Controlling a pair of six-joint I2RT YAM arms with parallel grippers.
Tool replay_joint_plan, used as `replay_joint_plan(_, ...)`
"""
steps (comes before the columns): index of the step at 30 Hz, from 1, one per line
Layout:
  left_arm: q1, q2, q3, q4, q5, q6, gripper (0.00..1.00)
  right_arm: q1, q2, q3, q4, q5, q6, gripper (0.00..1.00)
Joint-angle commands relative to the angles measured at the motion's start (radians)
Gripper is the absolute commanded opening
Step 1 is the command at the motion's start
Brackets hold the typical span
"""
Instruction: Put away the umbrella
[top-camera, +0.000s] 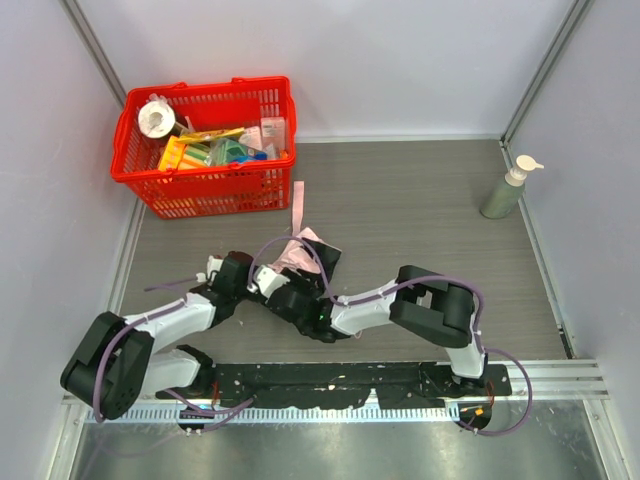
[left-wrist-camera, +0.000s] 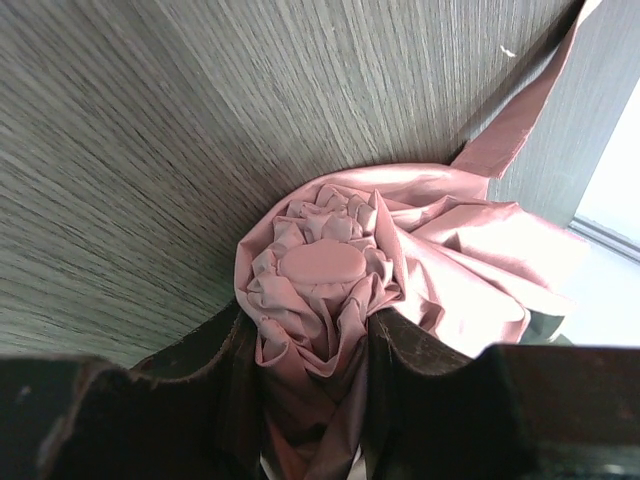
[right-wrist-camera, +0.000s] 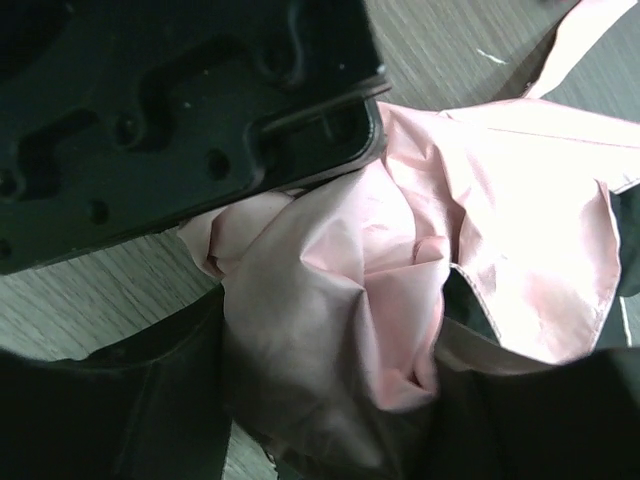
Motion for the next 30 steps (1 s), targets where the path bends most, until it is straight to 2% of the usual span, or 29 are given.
replay_joint_plan(1,-0.027,0.013,-0.022,-0.202,0.044,-0.044,0.00,0.013,0.075,-0.032,0.089,0.092,-0.068,0.35)
replay_joint_plan(2,-0.030,0.010,-0.022,-0.201,0.044,-0.049,0.00,0.013,0.077,-0.051,0.101,0.091,-0.068,0.22)
replay_joint_plan(3,-0.031,0.008,-0.024,-0.202,0.041,-0.053,0.00,0.013,0.080,-0.060,0.102,0.082,-0.063,0.17)
replay_joint_plan(4,-0.033,0.008,-0.025,-0.201,0.039,-0.057,0.00,0.012,0.082,-0.068,0.083,0.064,-0.047,0.01)
replay_joint_plan(5,-0.034,0.005,-0.030,-0.198,0.037,-0.063,0.00,0.009,0.080,-0.078,0.076,0.050,-0.030,0.01)
replay_joint_plan(10,-0.034,-0.028,-0.091,-0.049,0.010,-0.063,0.00,-0.054,0.025,-0.190,0.046,-0.351,0.108,0.01)
replay_joint_plan(11,-0.034,-0.039,-0.097,0.000,-0.002,-0.043,0.11,-0.064,0.019,-0.204,0.052,-0.384,0.125,0.01)
replay_joint_plan(12,-0.034,-0.053,-0.106,0.026,-0.013,-0.026,0.27,-0.073,0.005,-0.228,0.059,-0.457,0.154,0.01)
replay_joint_plan(14,-0.034,-0.094,-0.157,0.107,-0.028,-0.018,0.53,-0.090,-0.009,-0.250,0.053,-0.541,0.180,0.01)
replay_joint_plan(15,-0.034,-0.116,-0.181,0.142,-0.038,-0.020,0.60,-0.103,-0.013,-0.258,0.057,-0.568,0.190,0.01)
replay_joint_plan(16,-0.033,-0.142,-0.201,0.170,-0.053,-0.015,0.98,-0.113,-0.020,-0.262,0.053,-0.620,0.197,0.01)
replay_joint_plan(19,-0.031,-0.238,-0.215,0.149,-0.073,0.034,1.00,-0.168,-0.018,-0.269,0.056,-0.768,0.236,0.01)
replay_joint_plan(25,-0.031,-0.404,-0.208,-0.026,-0.084,0.103,1.00,-0.306,-0.001,-0.284,0.129,-1.083,0.360,0.01)
replay_joint_plan(30,-0.031,-0.472,-0.209,-0.061,-0.082,0.120,1.00,-0.386,0.049,-0.220,0.079,-1.291,0.436,0.01)
